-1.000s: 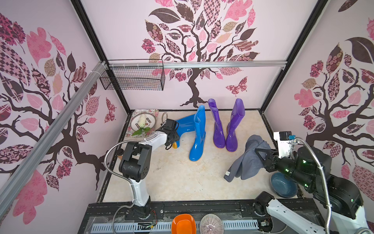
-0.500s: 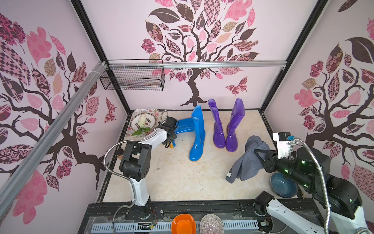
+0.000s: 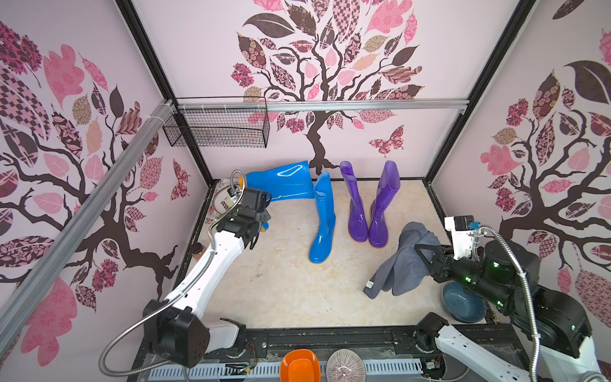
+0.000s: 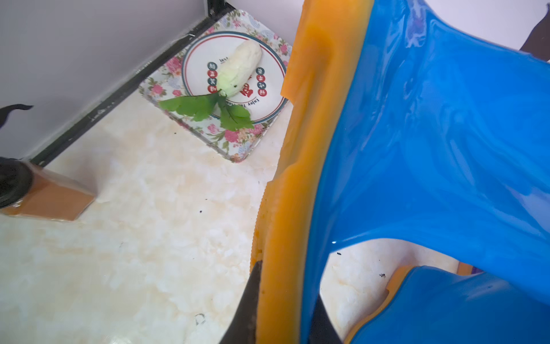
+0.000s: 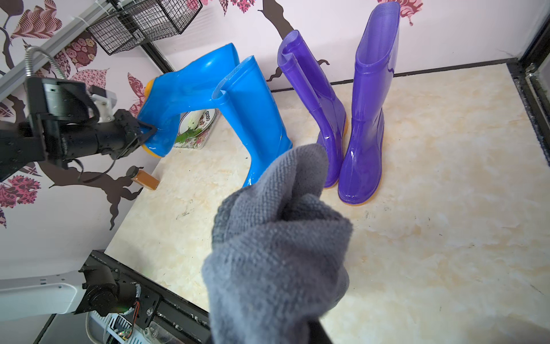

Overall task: Wipe the rubber boots with a cloth
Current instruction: Pick up the rubber boot from the center of the board, then place the rubber boot at the center of the board.

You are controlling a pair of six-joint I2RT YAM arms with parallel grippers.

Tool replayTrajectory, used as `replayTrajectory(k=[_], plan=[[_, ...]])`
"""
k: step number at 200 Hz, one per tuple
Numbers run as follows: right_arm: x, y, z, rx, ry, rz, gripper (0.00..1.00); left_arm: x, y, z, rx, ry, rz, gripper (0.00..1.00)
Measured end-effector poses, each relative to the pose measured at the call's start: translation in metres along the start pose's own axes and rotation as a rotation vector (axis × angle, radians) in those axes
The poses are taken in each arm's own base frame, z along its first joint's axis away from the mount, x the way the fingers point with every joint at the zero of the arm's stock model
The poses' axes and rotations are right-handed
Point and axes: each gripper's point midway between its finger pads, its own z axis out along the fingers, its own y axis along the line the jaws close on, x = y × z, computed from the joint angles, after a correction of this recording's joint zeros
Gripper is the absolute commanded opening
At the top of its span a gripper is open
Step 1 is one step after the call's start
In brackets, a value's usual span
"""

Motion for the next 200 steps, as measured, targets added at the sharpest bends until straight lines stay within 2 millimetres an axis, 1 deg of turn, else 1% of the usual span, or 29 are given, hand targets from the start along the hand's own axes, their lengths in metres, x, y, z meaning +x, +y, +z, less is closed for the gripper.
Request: replayTrajectory(k=[21,54,72,94,113,133,155,174,187,200], plan=[[0.000,0.000,0.000,-0.002,0.001,0.000,0.00,-0.001,0.022,-0.032,0.016,-0.029,-0.013,0.00],[0.000,0.000,0.000,0.003,-0.001,0.000,0.00,-0.005,0.057,-0.093,0.070,-0.097,-0.028,0.00],[-0.001,-0.002,0.000,0.012,-0.006,0.001,0.00,-0.007,0.066,-0.125,0.139,-0.146,-0.035,0.00],[-0.004,-0.004,-0.001,0.027,-0.019,0.004,0.00,-0.002,0.068,-0.150,0.235,-0.155,-0.032,0.00],[-0.012,-0.006,-0.005,0.044,-0.051,0.011,0.00,0.011,0.060,-0.157,0.307,-0.104,-0.006,0.00],[-0.024,-0.008,-0.014,0.059,-0.098,0.021,0.00,0.032,0.050,-0.151,0.355,-0.026,0.034,0.00],[-0.038,-0.008,-0.026,0.070,-0.155,0.030,0.00,0.065,0.044,-0.138,0.376,0.073,0.101,0.00],[-0.052,-0.007,-0.038,0.071,-0.204,0.029,0.00,0.098,0.037,-0.129,0.392,0.144,0.202,0.00],[-0.064,-0.002,-0.047,0.058,-0.236,0.019,0.00,0.122,0.028,-0.128,0.408,0.180,0.306,0.00],[-0.073,0.004,-0.054,0.038,-0.260,0.010,0.00,0.147,0.013,-0.131,0.430,0.196,0.433,0.00]])
